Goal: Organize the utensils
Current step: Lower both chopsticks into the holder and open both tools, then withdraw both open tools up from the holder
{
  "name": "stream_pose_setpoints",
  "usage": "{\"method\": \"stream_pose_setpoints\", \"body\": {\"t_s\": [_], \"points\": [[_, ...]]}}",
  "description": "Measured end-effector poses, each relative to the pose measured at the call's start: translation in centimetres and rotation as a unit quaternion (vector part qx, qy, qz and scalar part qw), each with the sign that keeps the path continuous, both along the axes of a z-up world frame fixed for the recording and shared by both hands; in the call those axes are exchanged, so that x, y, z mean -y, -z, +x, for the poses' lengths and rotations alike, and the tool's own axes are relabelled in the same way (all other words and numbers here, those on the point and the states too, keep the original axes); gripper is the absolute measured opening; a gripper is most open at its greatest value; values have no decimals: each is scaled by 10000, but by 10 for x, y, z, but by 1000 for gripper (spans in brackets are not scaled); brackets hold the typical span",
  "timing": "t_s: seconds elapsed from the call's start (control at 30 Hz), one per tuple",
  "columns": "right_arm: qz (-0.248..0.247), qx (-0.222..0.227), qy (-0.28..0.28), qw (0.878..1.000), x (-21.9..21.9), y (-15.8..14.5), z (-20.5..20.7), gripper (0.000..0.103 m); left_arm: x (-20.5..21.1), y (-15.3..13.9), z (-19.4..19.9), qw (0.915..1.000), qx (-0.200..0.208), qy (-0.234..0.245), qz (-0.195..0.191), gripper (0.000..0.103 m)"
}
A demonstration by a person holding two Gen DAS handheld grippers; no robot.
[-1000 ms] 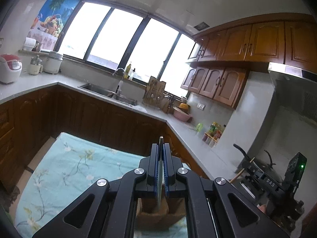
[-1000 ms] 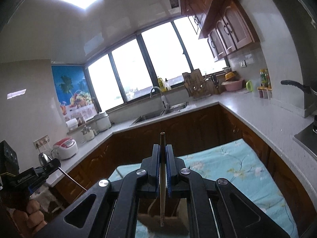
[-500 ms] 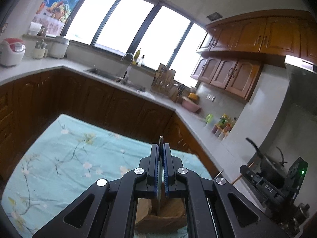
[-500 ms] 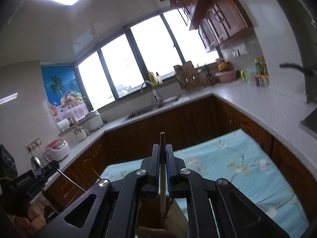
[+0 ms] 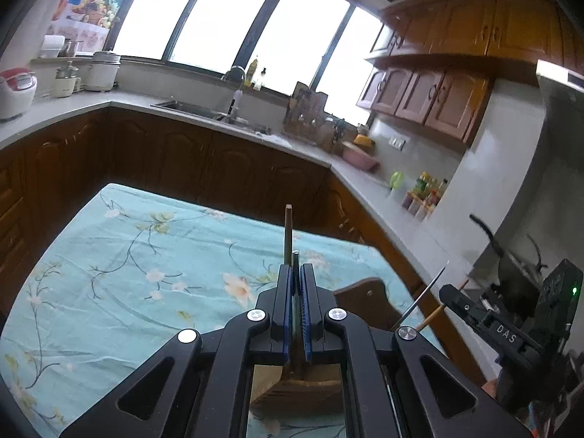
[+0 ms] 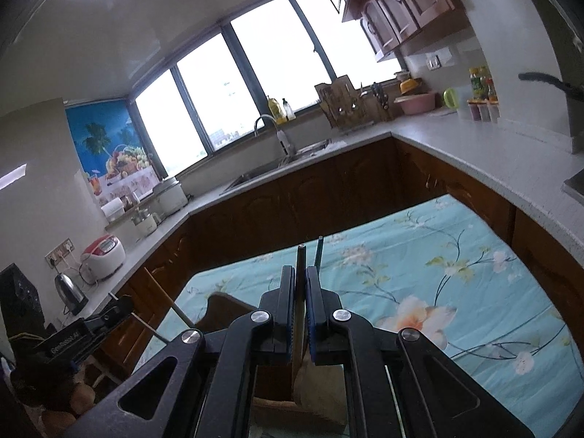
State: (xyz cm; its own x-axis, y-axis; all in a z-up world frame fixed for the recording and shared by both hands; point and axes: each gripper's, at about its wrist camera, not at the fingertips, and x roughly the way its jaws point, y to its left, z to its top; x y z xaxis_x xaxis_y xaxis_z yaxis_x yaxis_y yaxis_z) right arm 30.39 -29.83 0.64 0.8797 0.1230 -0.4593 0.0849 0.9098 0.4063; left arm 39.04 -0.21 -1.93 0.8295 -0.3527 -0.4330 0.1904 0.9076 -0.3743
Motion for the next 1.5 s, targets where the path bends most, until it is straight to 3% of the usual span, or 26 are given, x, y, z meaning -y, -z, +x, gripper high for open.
{"method": "stream_pose_setpoints", "body": {"t_s": [0.47, 0.57, 0.7, 0.83, 0.93, 1.07, 1.13, 1.2, 1.5], "points": [[145, -246, -97, 9995, 0, 8, 4, 12, -2, -6, 6, 9998, -188, 3, 54, 4], [166, -288, -63, 9994, 2, 9, 5, 20, -3, -7, 6, 9997, -232, -4, 48, 6], [222, -311, -15, 9993, 6, 10, 3, 38, -2, -8, 5, 9997, -240, -32, 60, 20], [263, -321, -11, 9991, 7, 11, 1, 43, -2, -10, 4, 9997, -241, -53, 66, 21], [282, -314, -12, 9991, 7, 11, 0, 48, -2, -11, 3, 9996, -247, -61, 112, 29], [320, -294, -38, 9991, 7, 9, -6, 57, -7, -13, -7, 9995, -253, -143, 84, 63], [344, -287, -49, 9990, 7, 8, -11, 61, -8, -13, -16, 9995, -262, -165, 80, 69], [380, -277, -46, 9989, 8, 9, -21, 73, -10, -13, -24, 9994, -302, -145, 97, 76], [456, -573, -35, 9973, 7, 22, -65, 75, -37, -5, -87, 9966, -692, -441, 7, 81]]}}
